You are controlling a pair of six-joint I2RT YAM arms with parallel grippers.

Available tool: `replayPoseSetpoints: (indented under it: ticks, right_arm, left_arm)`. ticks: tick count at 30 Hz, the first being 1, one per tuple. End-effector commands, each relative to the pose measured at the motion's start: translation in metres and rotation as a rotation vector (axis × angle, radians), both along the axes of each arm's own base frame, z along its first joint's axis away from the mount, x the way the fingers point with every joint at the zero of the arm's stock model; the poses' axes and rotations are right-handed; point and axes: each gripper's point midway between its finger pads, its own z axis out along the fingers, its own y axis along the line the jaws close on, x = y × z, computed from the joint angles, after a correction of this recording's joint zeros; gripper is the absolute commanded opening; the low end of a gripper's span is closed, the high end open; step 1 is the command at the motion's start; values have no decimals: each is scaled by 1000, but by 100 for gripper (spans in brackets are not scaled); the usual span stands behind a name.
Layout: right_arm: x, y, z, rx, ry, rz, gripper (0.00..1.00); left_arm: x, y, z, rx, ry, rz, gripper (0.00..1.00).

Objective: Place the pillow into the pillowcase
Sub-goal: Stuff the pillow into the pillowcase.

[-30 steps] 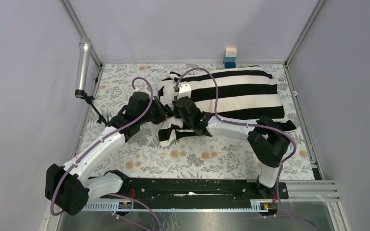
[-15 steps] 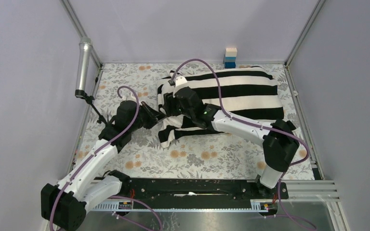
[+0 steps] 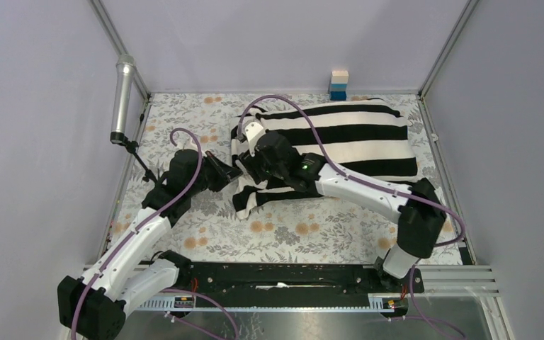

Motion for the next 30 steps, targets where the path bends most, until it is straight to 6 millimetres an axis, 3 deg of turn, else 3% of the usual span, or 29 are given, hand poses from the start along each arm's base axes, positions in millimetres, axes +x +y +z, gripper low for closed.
replayPoseSetpoints:
  ticks: [1, 6, 10, 14, 17, 21, 26, 28, 30]
  right_arm:
    - [20, -21, -56, -233, 11, -97, 52]
    - [33, -11, -99, -347, 105, -97, 16]
    - [51, -1, -116, -310, 238, -123, 1]
    - [87, -3, -114, -163, 372, -262, 0]
    - [103, -10, -126, -201, 376, -385, 0]
    - [100, -15, -154, -130, 352, -504, 0]
    - [78, -37, -201, -113, 282, -573, 0]
    - [71, -38, -212, -96, 328, -558, 0]
    - [68, -31, -198, -11, 382, -509, 3]
  left_arm:
    - [14, 0, 79, -55, -221, 10, 0]
    - [9, -11, 118, -76, -311, -77, 0]
    - [3, -30, 152, -104, -413, -188, 0]
    - [-8, -59, 173, -146, -478, -307, 0]
    - [-12, -83, 189, -171, -528, -365, 0]
    - [5, -92, 215, -208, -590, -327, 0]
    - [17, -100, 246, -240, -656, -320, 0]
    - [14, -105, 241, -245, -643, -347, 0]
    - [9, -108, 214, -231, -589, -368, 0]
